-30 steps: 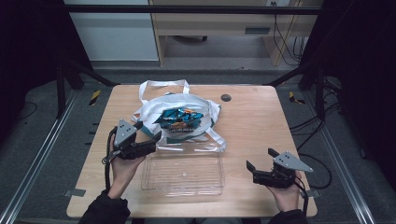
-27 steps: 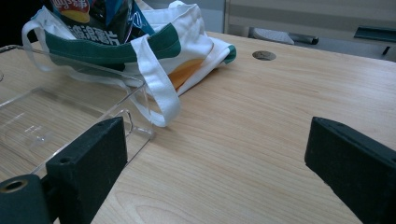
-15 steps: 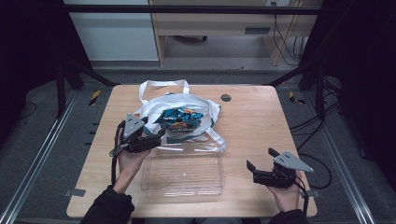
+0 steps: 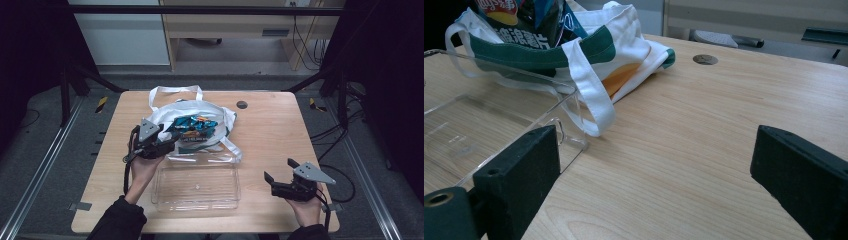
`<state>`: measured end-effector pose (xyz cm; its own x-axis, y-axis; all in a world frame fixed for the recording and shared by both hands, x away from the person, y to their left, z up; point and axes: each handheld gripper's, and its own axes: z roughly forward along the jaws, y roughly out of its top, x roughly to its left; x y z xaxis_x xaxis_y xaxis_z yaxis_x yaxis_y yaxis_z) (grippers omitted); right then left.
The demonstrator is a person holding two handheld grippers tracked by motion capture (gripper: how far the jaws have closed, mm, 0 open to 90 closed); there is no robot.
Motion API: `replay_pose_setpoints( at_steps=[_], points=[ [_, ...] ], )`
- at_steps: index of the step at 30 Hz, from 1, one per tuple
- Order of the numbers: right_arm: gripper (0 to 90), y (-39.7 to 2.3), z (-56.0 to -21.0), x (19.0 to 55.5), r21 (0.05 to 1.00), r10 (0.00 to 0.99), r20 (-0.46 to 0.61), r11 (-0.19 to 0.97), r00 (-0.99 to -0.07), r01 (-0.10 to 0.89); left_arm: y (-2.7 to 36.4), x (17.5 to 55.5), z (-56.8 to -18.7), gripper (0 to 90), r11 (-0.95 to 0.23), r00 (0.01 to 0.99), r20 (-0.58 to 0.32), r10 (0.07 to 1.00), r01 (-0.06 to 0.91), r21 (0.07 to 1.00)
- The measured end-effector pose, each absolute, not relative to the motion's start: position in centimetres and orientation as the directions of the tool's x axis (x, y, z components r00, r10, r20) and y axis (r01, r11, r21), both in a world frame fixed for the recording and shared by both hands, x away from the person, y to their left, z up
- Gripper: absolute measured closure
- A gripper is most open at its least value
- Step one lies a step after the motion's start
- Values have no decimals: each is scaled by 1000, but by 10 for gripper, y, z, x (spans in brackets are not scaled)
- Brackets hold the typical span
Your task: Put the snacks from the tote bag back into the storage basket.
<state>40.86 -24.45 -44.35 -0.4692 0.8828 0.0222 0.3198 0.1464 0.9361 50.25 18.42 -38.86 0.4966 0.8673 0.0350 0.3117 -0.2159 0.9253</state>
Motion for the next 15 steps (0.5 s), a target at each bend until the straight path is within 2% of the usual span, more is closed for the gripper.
replay_pose_setpoints(
  at_steps=[5,15],
  points=[
    [60,-244,-444,409,936,883,20,148,-469,319,184,507,-389,454,-207,506,17,863,321,924],
    [59,-244,-444,409,936,883,25,145,-468,322,185,509,-389,716,-187,503,-10,864,341,921]
  ],
)
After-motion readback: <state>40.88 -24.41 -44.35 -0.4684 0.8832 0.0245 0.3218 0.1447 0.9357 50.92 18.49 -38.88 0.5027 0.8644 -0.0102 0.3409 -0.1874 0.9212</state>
